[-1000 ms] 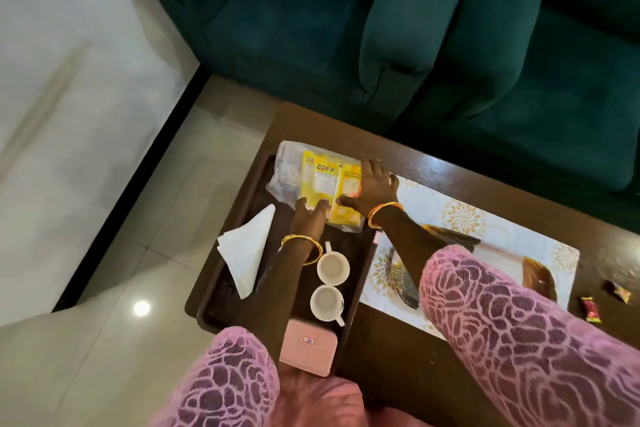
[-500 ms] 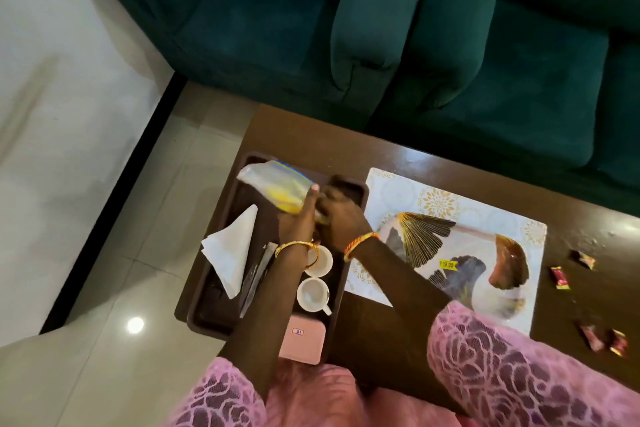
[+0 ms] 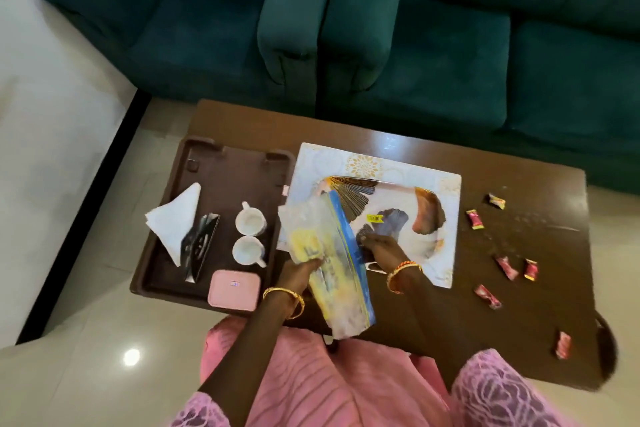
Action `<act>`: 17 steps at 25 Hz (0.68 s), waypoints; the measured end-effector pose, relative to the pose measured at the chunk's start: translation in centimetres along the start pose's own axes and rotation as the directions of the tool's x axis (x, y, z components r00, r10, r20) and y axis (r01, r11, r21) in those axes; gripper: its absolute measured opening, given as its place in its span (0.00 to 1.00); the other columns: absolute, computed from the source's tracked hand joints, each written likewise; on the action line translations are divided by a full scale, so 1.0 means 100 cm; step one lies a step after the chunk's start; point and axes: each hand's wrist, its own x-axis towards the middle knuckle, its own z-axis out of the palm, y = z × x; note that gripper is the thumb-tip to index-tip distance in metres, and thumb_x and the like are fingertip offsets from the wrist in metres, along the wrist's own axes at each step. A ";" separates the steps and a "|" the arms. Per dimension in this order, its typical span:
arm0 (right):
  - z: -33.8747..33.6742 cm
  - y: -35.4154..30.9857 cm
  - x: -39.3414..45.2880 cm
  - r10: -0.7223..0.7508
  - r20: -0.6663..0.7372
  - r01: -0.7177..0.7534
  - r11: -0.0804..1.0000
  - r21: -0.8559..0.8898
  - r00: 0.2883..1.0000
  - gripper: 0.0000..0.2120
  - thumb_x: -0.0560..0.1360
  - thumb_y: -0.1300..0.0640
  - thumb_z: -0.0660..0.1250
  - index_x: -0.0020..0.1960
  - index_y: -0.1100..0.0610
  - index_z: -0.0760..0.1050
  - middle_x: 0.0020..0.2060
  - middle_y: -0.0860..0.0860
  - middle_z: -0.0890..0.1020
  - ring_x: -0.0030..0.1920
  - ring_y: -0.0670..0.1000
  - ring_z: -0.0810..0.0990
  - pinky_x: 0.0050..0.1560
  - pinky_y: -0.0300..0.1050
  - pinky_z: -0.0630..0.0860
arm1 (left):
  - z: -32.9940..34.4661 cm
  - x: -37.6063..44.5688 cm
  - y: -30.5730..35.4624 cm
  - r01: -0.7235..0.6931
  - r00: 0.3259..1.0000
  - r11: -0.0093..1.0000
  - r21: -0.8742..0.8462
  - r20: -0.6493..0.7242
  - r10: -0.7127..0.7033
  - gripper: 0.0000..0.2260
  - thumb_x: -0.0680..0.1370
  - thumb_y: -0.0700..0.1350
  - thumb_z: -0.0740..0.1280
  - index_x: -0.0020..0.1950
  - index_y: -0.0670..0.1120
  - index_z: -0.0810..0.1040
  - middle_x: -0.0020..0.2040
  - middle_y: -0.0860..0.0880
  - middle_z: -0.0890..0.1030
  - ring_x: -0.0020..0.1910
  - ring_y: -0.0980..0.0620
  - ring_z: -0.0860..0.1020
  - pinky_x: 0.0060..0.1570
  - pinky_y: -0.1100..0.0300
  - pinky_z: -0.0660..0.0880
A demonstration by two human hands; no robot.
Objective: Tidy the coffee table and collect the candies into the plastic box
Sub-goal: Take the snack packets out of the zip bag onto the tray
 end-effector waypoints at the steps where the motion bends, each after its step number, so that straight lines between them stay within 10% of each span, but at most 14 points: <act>1: -0.013 0.010 -0.005 0.038 0.023 -0.038 0.999 0.008 0.999 0.14 0.78 0.64 0.59 0.35 0.57 0.73 0.26 0.51 0.75 0.21 0.45 0.75 0.21 0.30 0.67 | 0.009 -0.002 -0.011 0.014 1.000 1.000 0.028 0.005 -0.014 0.16 0.72 0.35 0.69 0.60 0.34 0.76 0.56 0.35 0.80 0.54 0.39 0.79 0.61 0.40 0.73; 9: -0.043 0.066 -0.033 -0.025 0.153 0.010 0.995 0.098 0.988 0.03 0.75 0.57 0.67 0.47 0.56 0.77 0.27 0.47 0.79 0.26 0.45 0.79 0.27 0.38 0.78 | 0.056 -0.030 -0.047 0.021 1.000 0.987 0.159 0.007 -0.022 0.15 0.76 0.41 0.66 0.60 0.36 0.75 0.58 0.35 0.80 0.52 0.41 0.80 0.58 0.45 0.76; 14: -0.033 0.065 -0.051 -0.242 0.115 0.242 0.970 0.022 0.963 0.07 0.72 0.65 0.68 0.50 0.66 0.78 0.36 0.56 0.83 0.28 0.42 0.82 0.27 0.39 0.80 | 0.068 -0.058 -0.038 0.003 0.995 0.998 0.068 0.095 -0.009 0.27 0.70 0.67 0.63 0.61 0.50 0.73 0.55 0.46 0.79 0.53 0.45 0.78 0.51 0.48 0.77; 17: -0.023 0.067 -0.061 -0.369 0.150 0.386 0.917 -0.104 0.917 0.06 0.72 0.68 0.67 0.47 0.65 0.80 0.33 0.54 0.82 0.27 0.41 0.81 0.27 0.35 0.79 | 0.066 -0.067 -0.045 -0.152 0.987 0.981 0.117 0.074 0.144 0.17 0.69 0.61 0.69 0.46 0.48 0.78 0.36 0.51 0.82 0.37 0.55 0.82 0.33 0.59 0.79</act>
